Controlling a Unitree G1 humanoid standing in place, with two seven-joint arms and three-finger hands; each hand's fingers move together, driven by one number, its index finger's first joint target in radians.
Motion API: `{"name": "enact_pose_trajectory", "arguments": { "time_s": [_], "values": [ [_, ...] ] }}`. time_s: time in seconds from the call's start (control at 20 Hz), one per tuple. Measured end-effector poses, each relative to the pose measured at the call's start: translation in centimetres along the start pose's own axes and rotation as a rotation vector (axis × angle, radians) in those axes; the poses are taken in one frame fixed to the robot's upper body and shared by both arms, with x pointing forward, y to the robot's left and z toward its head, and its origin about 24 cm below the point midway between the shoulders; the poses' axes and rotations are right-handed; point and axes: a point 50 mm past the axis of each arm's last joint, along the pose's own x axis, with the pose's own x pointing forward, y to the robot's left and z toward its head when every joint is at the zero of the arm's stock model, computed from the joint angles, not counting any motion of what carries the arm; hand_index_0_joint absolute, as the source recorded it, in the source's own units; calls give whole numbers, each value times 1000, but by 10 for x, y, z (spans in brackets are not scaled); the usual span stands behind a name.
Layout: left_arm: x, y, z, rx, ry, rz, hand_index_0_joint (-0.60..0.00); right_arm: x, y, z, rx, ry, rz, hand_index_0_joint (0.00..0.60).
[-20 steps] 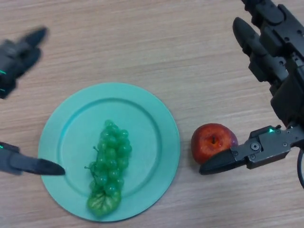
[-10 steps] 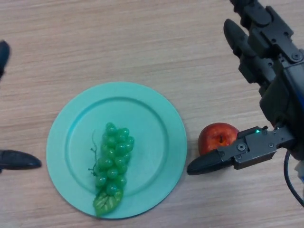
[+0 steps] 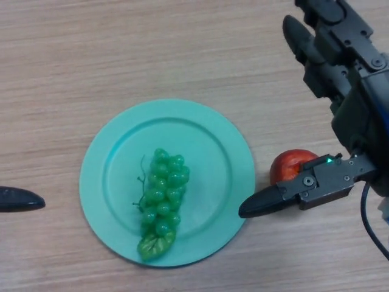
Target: Pick up the green grapes and place it on the plate
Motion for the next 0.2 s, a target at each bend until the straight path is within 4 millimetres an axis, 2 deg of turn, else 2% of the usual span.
{"name": "enact_pose_trajectory", "arguments": {
  "time_s": [0.1, 0.2],
  "values": [
    [0, 0, 0, 1, -2, 0, 0, 0, 0, 0, 0, 0, -1, 0],
    [2, 4, 0, 88, -6, 45, 0, 0, 0, 0, 0, -1, -1, 0]
  ]
}}
